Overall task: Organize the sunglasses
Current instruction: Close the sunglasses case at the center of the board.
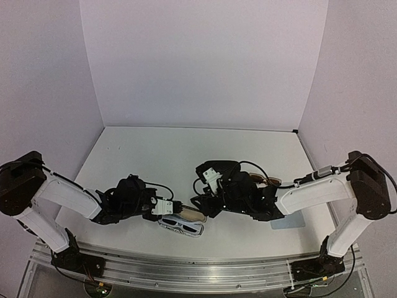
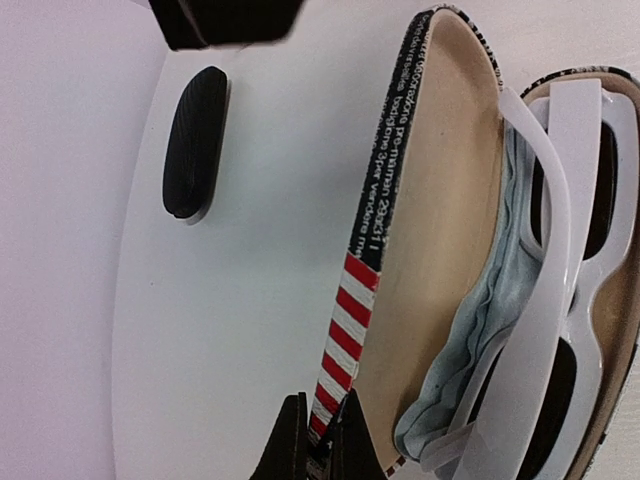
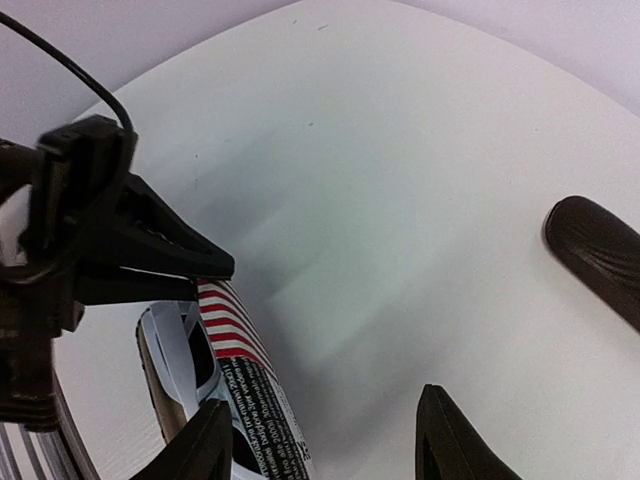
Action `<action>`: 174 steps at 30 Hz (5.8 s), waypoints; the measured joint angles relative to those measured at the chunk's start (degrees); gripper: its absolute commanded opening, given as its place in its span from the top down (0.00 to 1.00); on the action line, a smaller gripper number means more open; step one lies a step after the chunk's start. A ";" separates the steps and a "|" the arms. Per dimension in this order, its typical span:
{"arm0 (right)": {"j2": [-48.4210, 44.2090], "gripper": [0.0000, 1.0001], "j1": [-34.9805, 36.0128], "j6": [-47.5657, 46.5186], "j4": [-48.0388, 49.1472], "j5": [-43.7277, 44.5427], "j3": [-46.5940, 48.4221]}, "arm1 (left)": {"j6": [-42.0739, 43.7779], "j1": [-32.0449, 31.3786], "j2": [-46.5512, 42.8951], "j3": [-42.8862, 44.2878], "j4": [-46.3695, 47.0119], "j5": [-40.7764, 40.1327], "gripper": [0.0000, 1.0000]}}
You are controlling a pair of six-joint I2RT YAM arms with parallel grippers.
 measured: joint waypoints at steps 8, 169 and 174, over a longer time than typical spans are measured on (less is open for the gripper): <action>5.87 0.47 0.22 -0.84 -0.10 -5.23 0.90 | 5.22 -3.40 -0.16 -4.70 9.70 -4.71 1.00; 3.98 0.15 18.11 -33.06 -11.21 19.18 8.46 | 18.55 4.62 0.08 -5.80 -0.91 23.00 0.87; -0.17 0.14 17.11 -29.71 -11.34 14.41 8.42 | 17.81 4.52 -0.34 -5.26 -1.07 22.51 0.84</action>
